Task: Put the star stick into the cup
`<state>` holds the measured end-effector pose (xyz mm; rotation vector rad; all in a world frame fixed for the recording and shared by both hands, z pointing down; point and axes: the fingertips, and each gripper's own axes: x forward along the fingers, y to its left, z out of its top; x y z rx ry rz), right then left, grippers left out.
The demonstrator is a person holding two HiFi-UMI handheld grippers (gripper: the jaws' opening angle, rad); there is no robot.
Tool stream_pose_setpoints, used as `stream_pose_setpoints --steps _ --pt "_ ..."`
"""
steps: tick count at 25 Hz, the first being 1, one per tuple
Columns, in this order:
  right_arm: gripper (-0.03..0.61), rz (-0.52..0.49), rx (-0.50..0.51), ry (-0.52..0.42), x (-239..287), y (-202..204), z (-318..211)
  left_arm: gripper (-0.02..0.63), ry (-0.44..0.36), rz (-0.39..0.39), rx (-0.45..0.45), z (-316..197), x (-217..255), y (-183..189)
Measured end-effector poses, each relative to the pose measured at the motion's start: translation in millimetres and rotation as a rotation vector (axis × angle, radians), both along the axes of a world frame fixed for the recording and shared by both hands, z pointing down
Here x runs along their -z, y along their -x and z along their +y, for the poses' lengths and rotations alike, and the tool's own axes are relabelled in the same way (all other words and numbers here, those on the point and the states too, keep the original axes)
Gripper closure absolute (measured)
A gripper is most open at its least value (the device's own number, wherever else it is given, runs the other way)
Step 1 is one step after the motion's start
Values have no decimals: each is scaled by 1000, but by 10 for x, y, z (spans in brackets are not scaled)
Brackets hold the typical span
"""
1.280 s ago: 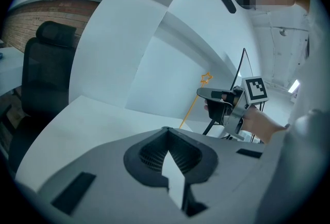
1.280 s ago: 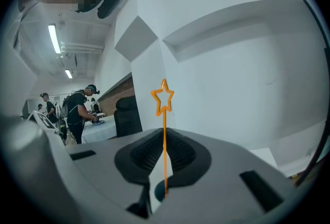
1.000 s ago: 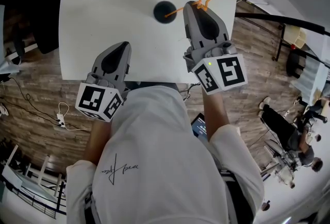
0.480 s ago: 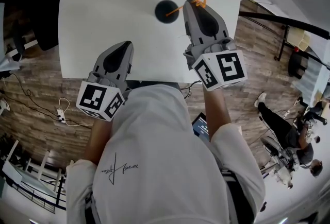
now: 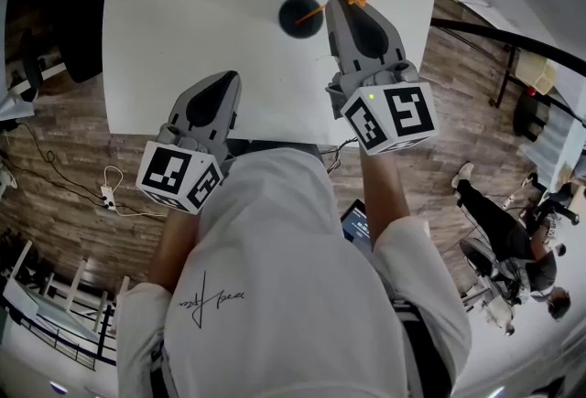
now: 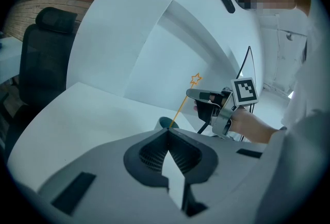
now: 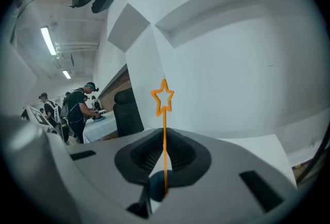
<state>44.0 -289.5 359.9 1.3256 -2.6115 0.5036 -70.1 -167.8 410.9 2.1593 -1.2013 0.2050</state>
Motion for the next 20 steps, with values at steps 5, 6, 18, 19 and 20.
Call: stream_pose_setpoints --steps 5,6,18,19,20 --pt "558 -5 -2 19 -97 16 -15 607 22 2 5 29 -63 -2" --pt "558 -4 -1 22 -112 26 -17 607 25 2 5 31 -72 0" --pt "558 8 -1 52 -280 23 -57 607 36 7 13 -14 -114 28" --pt "558 8 -2 54 -292 29 -59 607 38 8 13 -14 -121 34" --pt "558 8 -3 57 -306 34 -60 607 40 9 13 -14 -130 39"
